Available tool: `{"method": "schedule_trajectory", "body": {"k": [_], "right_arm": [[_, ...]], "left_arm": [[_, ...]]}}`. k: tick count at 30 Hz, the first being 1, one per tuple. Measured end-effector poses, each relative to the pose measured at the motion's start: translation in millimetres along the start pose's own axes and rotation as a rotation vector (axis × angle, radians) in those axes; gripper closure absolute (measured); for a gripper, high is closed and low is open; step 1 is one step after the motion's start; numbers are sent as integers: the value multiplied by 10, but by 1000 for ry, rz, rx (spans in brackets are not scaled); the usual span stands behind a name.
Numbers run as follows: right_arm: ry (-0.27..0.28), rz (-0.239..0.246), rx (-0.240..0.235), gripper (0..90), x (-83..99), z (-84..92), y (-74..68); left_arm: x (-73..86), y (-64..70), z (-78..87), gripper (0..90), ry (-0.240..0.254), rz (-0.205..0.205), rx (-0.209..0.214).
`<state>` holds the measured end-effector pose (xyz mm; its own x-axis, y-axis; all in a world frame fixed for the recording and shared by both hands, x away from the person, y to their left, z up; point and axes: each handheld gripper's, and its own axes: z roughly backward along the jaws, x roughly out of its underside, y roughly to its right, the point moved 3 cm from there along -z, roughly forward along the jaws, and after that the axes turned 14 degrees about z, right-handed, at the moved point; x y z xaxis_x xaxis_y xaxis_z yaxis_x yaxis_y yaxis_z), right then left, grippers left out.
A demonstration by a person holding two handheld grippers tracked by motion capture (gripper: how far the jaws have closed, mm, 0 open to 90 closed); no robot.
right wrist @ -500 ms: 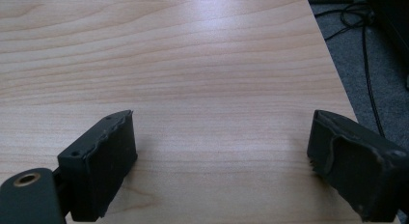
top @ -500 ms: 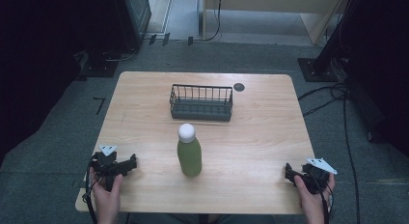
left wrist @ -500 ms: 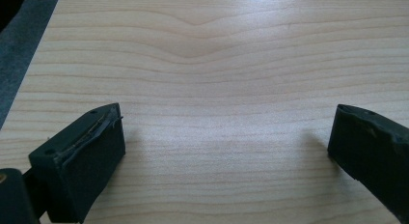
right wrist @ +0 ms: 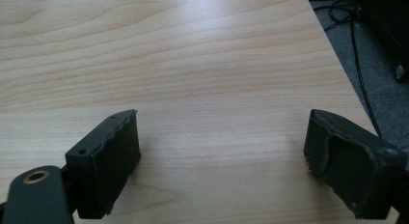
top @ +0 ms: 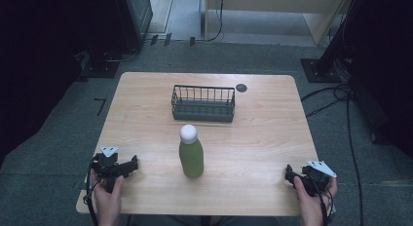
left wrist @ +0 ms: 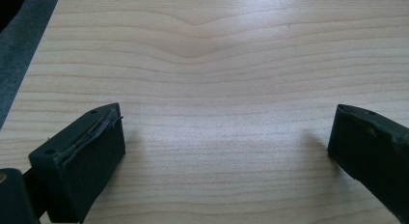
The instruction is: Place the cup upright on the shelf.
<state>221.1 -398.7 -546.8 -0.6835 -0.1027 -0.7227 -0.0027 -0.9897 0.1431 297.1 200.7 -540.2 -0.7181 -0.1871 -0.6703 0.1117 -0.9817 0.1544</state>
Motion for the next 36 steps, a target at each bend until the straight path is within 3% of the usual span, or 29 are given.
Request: {"method": "schedule_trajectory", "body": {"k": [3,6,13,21,24,36], "right_arm": [[17,2,-20,97,3,17,-17],[62,-24,-39,111,-37,94,-75],[99,-2,-46,124,-182,254,-237],[105,68,-92,124,-267,264,-574],[103,108,-129,123,-298,225,-786],[142,181,-227,123,-391,239,-1277]], "left_arm": [[0,0,0,0,0,0,0],[0,0,0,0,0,0,0],[0,0,0,0,0,-1,0],[0,0,0,0,1,1,0],[0,0,0,0,0,0,0],[0,0,0,0,0,0,0]]}}
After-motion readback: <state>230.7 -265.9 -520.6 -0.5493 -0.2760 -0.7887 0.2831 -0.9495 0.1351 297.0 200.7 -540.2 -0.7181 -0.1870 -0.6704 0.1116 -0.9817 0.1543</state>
